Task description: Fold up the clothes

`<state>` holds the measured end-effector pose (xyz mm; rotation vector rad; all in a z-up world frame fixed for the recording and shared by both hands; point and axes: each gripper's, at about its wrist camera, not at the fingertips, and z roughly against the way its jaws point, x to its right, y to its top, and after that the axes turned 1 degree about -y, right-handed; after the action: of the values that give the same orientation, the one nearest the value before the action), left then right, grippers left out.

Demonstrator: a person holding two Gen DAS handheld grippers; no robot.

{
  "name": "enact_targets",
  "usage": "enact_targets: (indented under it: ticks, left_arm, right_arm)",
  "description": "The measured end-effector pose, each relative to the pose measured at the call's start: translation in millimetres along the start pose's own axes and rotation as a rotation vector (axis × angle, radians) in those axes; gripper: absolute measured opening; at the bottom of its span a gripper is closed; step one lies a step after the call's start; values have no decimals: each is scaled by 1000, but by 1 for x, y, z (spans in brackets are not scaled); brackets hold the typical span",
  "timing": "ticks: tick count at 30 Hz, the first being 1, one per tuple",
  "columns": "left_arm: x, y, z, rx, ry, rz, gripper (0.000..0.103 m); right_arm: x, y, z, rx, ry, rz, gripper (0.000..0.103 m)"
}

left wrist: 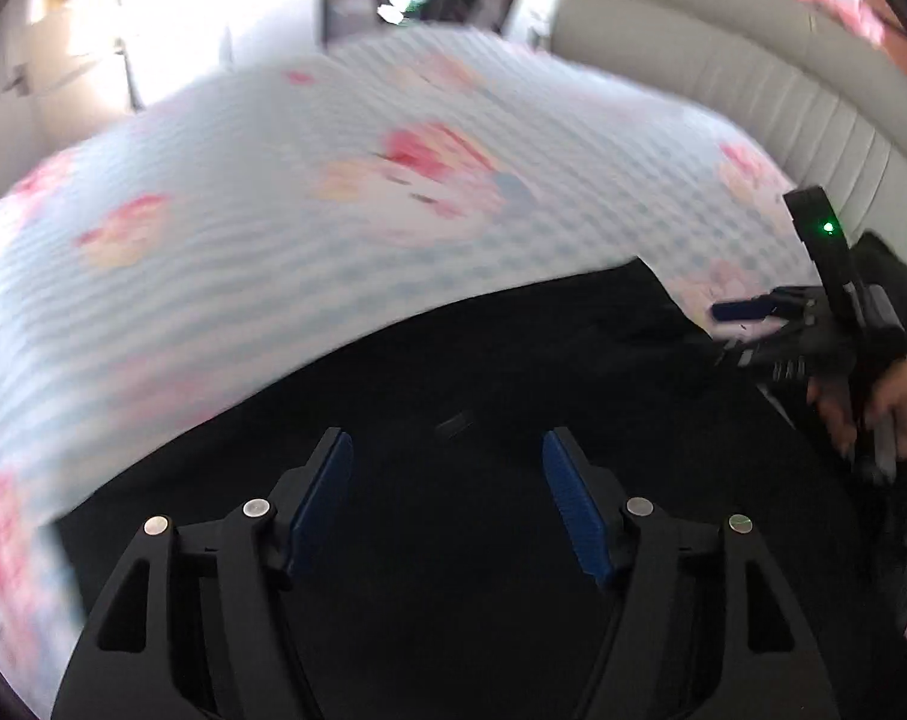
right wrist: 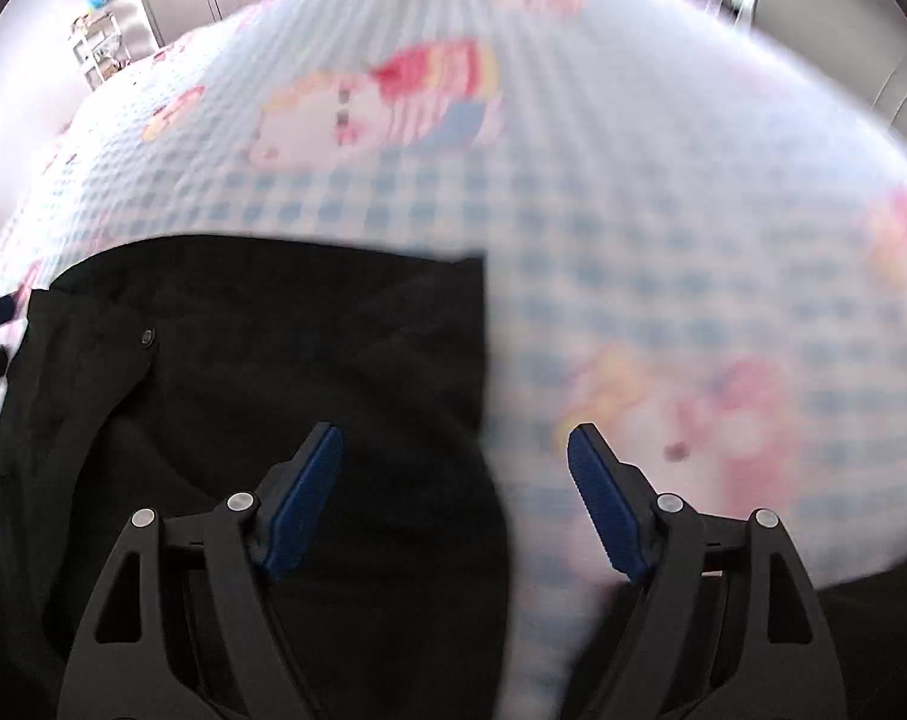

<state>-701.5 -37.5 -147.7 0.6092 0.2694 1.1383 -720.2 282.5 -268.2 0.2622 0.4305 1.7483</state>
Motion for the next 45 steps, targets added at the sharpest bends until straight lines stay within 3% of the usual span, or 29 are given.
enact_targets:
  ticks: [3,5,6,7,9,12,15,18,19,21,22,24,25,26,27,28,29,30,32,35,36,37,38,39,40,41,42,44,45]
  left_arm:
    - [43,18,-45,-99,4,-77,68]
    - [68,13,-66,-170,53,-137,64]
    - [78,11,-84,-239,135,-161,47]
    - [81,11,-89,-260,161,-149,12]
    - [86,13,-95,-294,210,-127,3]
    - [93,43,-81,-211,249,-123,2]
    - [98,77,-80,-157,248,-104,2]
    - [113,92,-85,-80,320,-139,0]
    - [113,94,-87,-67,341,-133,1]
    - [98,90,-87,-111,287,-64,1]
    - [88,86,-77,-92,283,-33,1]
    - [63,72,-51,-38,276,11,6]
    - [46,61,-37,-31,272,33,20]
    - [29,51,-24,-23,277,56,40]
    - [8,42,-10,-10,321,82,45]
    - [-12,32,4,4,364,110,45]
    - [-31,20,20,16,393,147,45]
    - [-48,8,31,9,378,180,45]
    - [-84,-17,52,-5,349,245,48]
    - [-108,-41,62,-20,250,275,52]
    - [-111,-48,63,-22,209,277,53]
    - [-106,-55,65,-16,180,275,55]
    - [-100,-63,69,-12,218,268,57]
    - [-95,-71,72,-9,269,267,57]
    - [-96,-81,74,-3,386,290,57]
    - [-97,-91,77,5,484,316,58]
    - [-105,-103,82,27,503,359,59]
    - [-125,-123,83,34,513,434,77]
    - [-142,-129,74,-1,469,481,78]
  right_arm:
    - [-5,-4,-18,-25,-2,13,79]
    - [-8,-7,-24,-29,11,29,71]
    - [-9,-9,-26,-38,18,34,53]
    - [-8,-10,-26,-48,14,27,42]
    - [-7,-11,-19,-38,-10,19,22]
    - [-4,-7,6,65,-63,12,5]
    - [7,5,35,182,-97,-16,5]
    - [16,15,36,181,11,-67,9]
    - [22,14,33,153,66,-81,26]
    - [25,9,22,96,156,-99,62]
    - [21,8,10,67,145,-84,73]
    - [14,8,-11,34,112,-48,74]
    - [11,8,-20,29,91,-28,75]
    - [7,9,-29,25,69,-9,73]
    - [3,10,-31,46,38,7,50]
    - [0,11,-34,66,8,22,17]
    - [0,13,-32,92,-29,7,16]
    - [0,15,-30,117,-65,-7,10]
    - [5,17,-27,138,-120,-44,10]
    - [3,18,-17,142,-188,-94,20]
    - [-4,16,-2,183,-159,-101,30]
    - [-11,14,13,224,-130,-108,32]
    - [-18,11,28,266,-102,-115,33]
    - [-25,9,43,302,-68,-121,41]
    - [-39,6,46,225,85,-102,53]
    - [-54,2,50,145,240,-83,54]
    - [-71,-8,46,43,464,-90,54]
    - [-107,-24,40,-63,652,-69,57]
    - [-125,-26,32,-94,634,-27,62]
